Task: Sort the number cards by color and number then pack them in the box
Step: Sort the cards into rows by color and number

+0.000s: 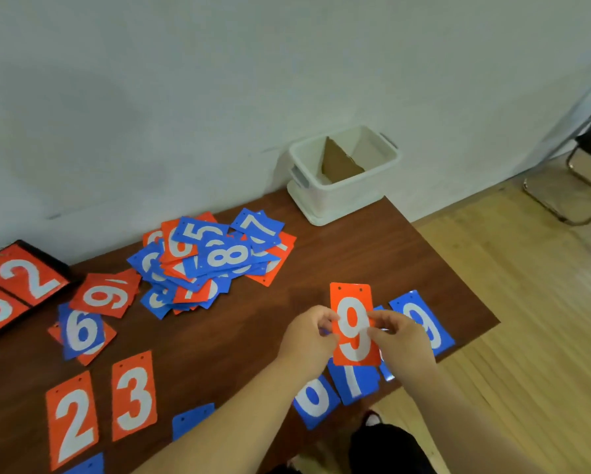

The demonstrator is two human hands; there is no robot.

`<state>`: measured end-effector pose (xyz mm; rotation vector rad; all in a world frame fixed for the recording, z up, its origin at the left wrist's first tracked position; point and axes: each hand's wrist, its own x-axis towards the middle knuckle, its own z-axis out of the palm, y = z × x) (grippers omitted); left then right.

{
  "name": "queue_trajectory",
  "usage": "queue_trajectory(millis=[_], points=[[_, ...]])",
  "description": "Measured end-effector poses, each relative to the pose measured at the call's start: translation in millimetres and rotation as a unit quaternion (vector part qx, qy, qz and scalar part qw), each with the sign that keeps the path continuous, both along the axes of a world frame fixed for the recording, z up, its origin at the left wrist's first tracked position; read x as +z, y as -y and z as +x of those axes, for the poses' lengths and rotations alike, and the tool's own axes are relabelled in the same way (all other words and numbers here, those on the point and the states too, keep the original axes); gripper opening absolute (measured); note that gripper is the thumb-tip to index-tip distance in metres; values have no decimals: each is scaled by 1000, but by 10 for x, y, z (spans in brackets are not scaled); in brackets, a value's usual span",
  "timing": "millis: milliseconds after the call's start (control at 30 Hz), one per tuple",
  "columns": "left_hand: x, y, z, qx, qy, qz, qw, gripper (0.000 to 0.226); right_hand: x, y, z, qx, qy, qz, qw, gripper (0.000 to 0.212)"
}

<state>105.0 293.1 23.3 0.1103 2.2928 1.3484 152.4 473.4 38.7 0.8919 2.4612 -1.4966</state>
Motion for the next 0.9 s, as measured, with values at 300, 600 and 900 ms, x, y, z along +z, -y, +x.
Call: queue_trajectory(millis=[300, 600, 900], points=[[-231, -1164, -682, 55, -6, -43, 998, 32, -134, -1105, -961, 84, 1, 38, 996, 16], [-734, -1949, -1144, 39, -16, -160, 986, 41, -687, -1804, -1706, 211, 50, 103, 971, 13], [-827, -1868, -1170, -6, -24, -321, 947, 44, -920, -1837, -1764, 295, 81, 240, 921, 33]])
